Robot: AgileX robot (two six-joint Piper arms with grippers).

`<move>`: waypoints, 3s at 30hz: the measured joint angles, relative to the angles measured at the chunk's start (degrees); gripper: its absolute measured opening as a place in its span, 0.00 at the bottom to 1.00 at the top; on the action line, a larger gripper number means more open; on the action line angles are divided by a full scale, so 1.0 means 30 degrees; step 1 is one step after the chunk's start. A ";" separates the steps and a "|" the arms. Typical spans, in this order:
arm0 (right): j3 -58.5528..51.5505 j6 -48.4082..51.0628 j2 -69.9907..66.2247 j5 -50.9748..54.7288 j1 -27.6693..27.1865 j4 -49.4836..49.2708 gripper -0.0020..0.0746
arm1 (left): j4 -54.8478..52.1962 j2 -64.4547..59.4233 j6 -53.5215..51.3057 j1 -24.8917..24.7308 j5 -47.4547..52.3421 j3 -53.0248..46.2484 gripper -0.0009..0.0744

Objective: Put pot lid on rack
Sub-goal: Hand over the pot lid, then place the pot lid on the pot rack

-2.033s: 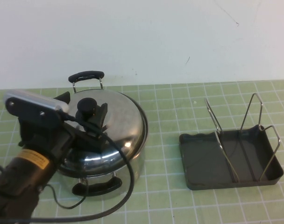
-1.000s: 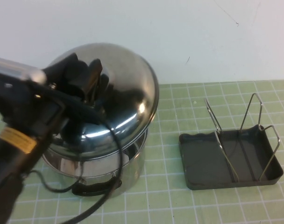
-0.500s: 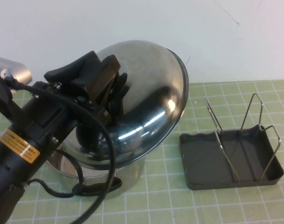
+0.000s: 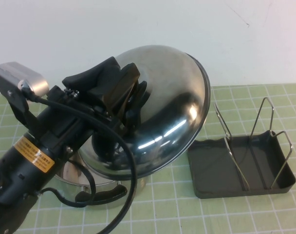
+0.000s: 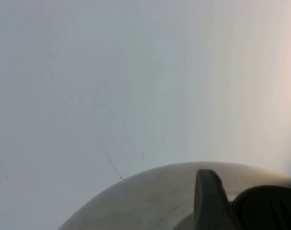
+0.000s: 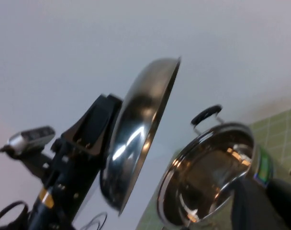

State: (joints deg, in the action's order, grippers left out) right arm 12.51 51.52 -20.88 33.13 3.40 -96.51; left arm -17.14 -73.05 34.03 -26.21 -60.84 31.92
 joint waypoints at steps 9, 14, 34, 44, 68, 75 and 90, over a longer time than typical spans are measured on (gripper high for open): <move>0.6406 0.1469 -1.0068 0.6418 0.0000 0.0000 0.66 | -0.0710 0.0000 0.1300 0.0000 -0.0917 0.0000 0.42; 0.9217 0.1565 -1.4534 0.9338 0.0086 0.0000 0.72 | -0.0780 0.0000 0.1580 0.0000 -0.1038 0.0000 0.42; 1.1896 0.2126 -1.8122 0.8986 0.2264 0.0000 0.73 | -0.0547 -0.0008 0.4486 0.0000 -0.1090 0.0000 0.42; 1.3320 0.2694 -1.8418 0.7541 0.3604 0.0000 0.73 | -0.0771 -0.0008 0.4693 0.0000 -0.1126 0.0000 0.42; 1.6611 0.5259 -2.0946 0.7716 0.5885 -0.0051 0.15 | -0.1373 -0.0081 0.4401 0.0000 -0.1030 0.0000 0.72; 1.7216 0.6843 -2.0775 0.6061 0.5885 0.0218 0.15 | -0.0500 -0.0081 0.2870 0.0000 -0.1433 0.0000 0.76; 1.7222 -0.1180 -1.6391 0.1718 0.5885 1.5064 0.15 | -0.3411 0.1456 0.1111 0.3203 0.6197 0.0000 0.03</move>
State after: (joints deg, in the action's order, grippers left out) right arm 64.17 47.98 -70.05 38.29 21.05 -51.31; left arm -27.37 -68.68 37.37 -16.60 -42.25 31.92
